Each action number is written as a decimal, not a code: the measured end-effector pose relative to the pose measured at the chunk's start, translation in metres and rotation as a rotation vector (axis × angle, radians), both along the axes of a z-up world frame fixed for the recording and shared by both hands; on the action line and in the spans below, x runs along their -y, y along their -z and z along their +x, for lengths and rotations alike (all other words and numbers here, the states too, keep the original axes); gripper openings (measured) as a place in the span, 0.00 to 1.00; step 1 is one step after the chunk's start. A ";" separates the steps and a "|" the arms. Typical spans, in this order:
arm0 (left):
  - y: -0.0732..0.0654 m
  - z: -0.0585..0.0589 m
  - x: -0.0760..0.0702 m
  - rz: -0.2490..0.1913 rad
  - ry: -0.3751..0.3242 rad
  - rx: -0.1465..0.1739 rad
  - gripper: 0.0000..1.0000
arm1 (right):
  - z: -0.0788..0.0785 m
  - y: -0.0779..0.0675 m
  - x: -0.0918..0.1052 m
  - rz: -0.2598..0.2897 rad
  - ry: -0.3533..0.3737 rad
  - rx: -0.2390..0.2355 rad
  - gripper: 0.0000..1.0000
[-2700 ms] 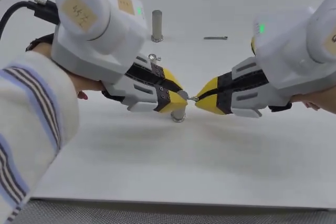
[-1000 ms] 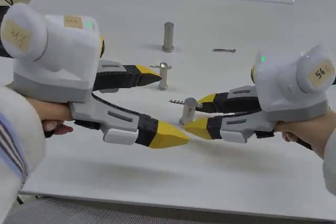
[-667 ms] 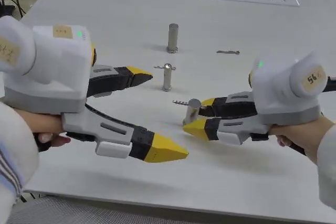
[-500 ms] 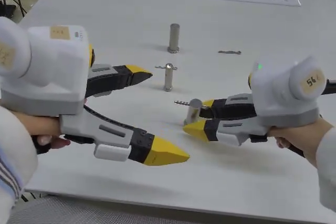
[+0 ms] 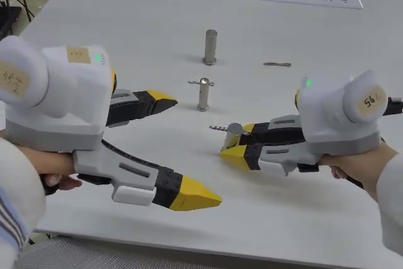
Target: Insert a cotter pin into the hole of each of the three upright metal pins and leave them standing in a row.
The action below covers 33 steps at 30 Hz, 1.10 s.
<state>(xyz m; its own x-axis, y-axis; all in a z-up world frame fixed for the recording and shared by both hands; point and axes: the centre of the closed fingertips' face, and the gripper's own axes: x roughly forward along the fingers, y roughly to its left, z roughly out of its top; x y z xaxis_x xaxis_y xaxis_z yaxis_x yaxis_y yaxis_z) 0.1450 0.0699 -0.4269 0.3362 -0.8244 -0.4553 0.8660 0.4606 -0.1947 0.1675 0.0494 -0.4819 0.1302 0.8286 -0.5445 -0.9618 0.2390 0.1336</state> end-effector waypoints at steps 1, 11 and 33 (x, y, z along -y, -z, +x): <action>0.000 0.000 -0.001 0.001 -0.002 0.001 0.99 | 0.000 0.000 0.000 0.000 -0.005 0.015 0.10; 0.004 -0.005 -0.007 0.034 -0.003 -0.008 0.99 | 0.015 -0.004 0.009 -0.024 0.024 0.089 0.08; 0.009 -0.003 -0.011 0.045 -0.051 -0.027 0.99 | 0.072 -0.016 0.040 0.011 0.081 0.150 0.08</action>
